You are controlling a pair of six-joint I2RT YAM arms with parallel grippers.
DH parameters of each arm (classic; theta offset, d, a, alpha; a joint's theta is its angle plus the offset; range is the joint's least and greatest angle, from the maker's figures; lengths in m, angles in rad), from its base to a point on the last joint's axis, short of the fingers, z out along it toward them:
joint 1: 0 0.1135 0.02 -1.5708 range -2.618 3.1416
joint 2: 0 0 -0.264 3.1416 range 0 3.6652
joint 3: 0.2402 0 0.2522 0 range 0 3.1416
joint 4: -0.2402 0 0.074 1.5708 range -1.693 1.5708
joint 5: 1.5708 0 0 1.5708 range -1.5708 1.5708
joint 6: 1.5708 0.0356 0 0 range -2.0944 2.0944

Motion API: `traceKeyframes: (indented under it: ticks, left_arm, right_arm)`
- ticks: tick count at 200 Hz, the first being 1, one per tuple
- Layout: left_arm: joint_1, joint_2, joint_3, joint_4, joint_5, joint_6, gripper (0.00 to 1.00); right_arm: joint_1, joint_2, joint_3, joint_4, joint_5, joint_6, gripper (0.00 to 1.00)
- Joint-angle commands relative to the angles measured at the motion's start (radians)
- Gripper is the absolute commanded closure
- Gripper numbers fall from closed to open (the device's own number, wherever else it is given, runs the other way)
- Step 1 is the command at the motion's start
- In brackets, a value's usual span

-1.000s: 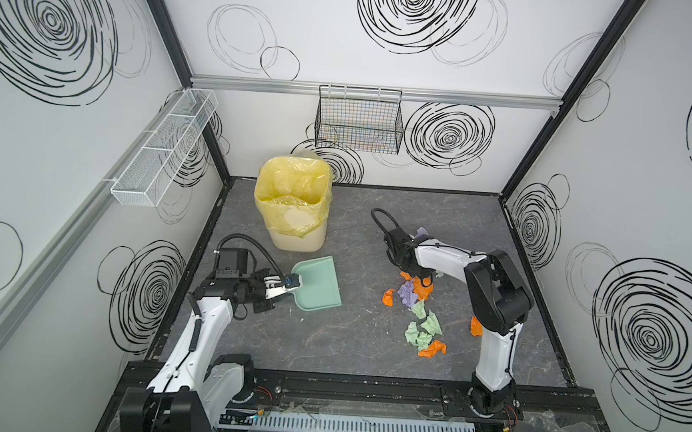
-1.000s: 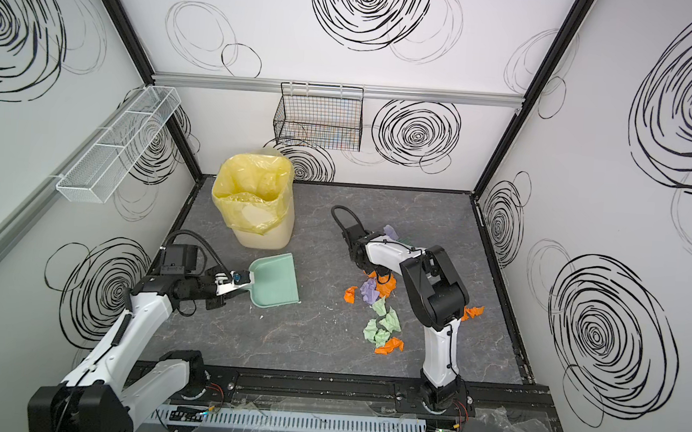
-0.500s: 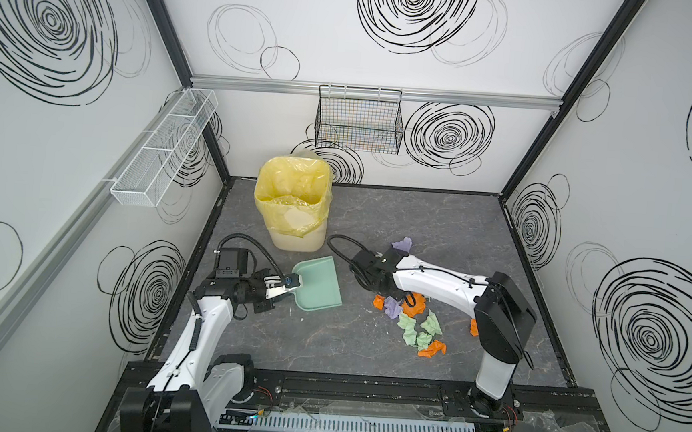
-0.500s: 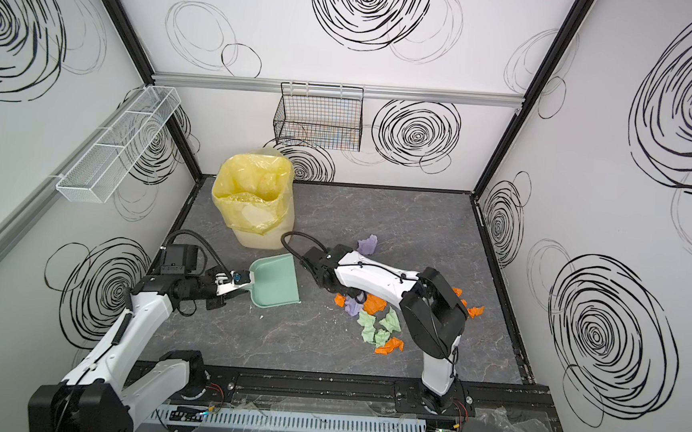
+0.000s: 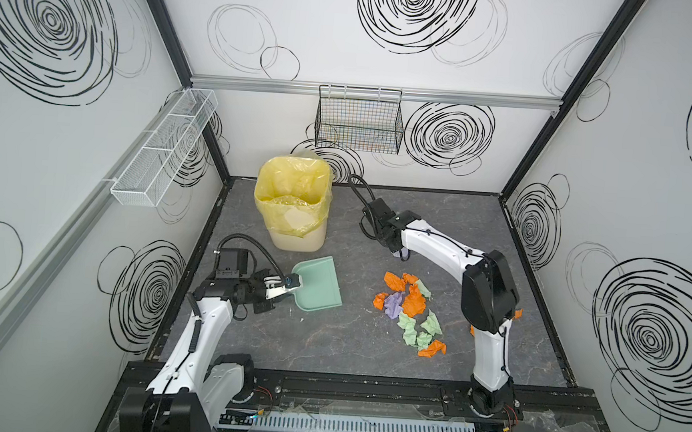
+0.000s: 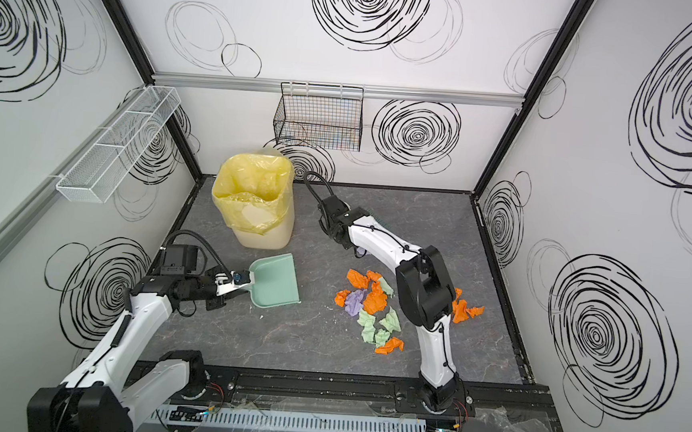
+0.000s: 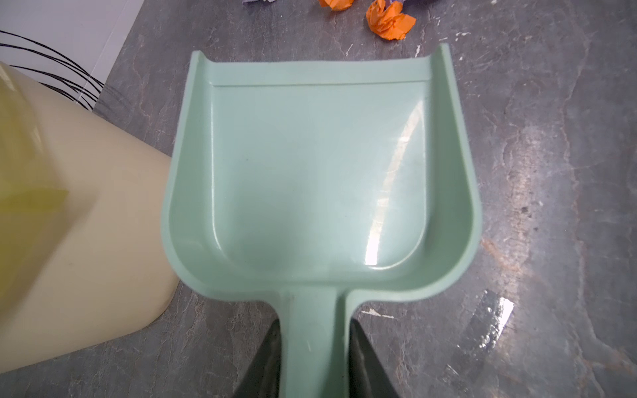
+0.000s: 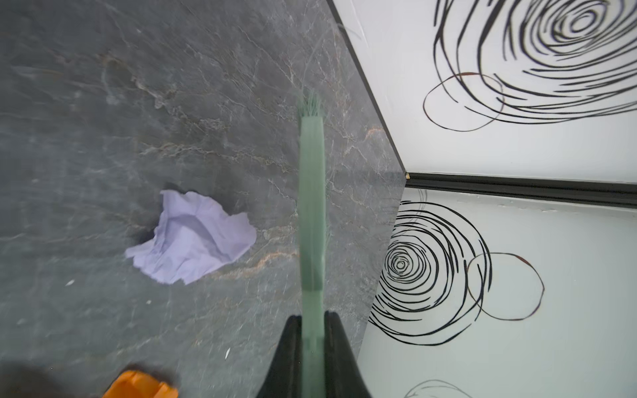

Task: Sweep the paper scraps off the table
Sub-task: 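Sweep scraps with the brush toward the central pile near the dustpan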

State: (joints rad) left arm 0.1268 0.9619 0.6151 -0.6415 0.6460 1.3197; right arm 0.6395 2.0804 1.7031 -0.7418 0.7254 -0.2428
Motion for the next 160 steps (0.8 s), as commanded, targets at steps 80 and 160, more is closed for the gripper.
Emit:
traceKeyframes:
  ticks: [80,160]
  left_arm:
    - [0.026,0.036,0.022,-0.008,0.023,0.034,1.00]
    - [0.004,0.047,0.023,0.009,0.035,-0.007,1.00]
  right_arm:
    - [0.173,-0.083,-0.252,-0.149,-0.067,0.079,1.00]
    - [0.236,-0.313,-0.143,-0.417,0.076,0.521,1.00]
